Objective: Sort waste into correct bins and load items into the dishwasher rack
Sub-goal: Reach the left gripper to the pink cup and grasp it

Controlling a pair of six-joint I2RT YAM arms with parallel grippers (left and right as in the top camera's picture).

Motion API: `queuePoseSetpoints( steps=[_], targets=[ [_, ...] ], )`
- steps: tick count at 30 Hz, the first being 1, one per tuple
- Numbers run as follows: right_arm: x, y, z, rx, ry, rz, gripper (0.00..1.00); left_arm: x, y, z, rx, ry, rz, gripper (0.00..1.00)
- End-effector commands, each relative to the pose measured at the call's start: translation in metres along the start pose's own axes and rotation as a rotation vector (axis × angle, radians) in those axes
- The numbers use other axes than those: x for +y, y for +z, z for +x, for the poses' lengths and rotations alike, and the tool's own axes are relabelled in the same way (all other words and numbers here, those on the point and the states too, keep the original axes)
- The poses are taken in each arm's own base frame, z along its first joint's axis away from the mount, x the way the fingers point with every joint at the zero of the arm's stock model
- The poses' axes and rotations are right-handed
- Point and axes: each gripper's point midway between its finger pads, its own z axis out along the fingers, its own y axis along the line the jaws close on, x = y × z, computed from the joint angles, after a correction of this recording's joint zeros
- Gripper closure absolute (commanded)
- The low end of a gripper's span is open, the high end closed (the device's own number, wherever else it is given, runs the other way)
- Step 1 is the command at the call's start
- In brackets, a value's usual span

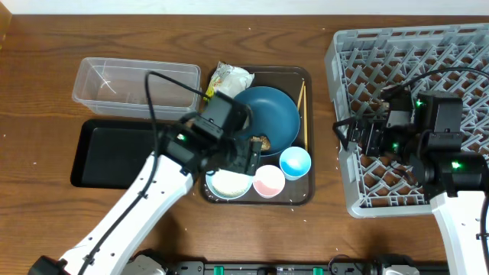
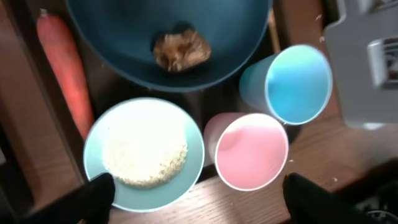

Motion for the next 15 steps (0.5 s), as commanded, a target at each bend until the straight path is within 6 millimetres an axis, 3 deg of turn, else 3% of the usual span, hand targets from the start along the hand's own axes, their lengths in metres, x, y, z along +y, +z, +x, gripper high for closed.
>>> queuePoseSetpoints(
  steps=[1,8,12,15],
  targets=[
    [-0.006,-0.004,-0.007,-0.030,0.085,0.056,0.01,0.007,0.022,0.013,0.046,0.001,-0.045,0.30],
    [-0.006,-0.004,-0.007,-0.030,0.092,0.056,0.01,-0.018,0.059,0.026,0.131,0.065,0.001,0.34],
    [-0.006,-0.004,-0.007,-0.029,0.091,0.057,0.01,-0.017,0.078,0.036,0.189,0.085,-0.041,0.35],
    [-0.006,-0.003,-0.006,-0.025,0.093,0.058,0.01,-0.015,0.092,0.042,0.229,0.088,-0.058,0.45]
  ],
)
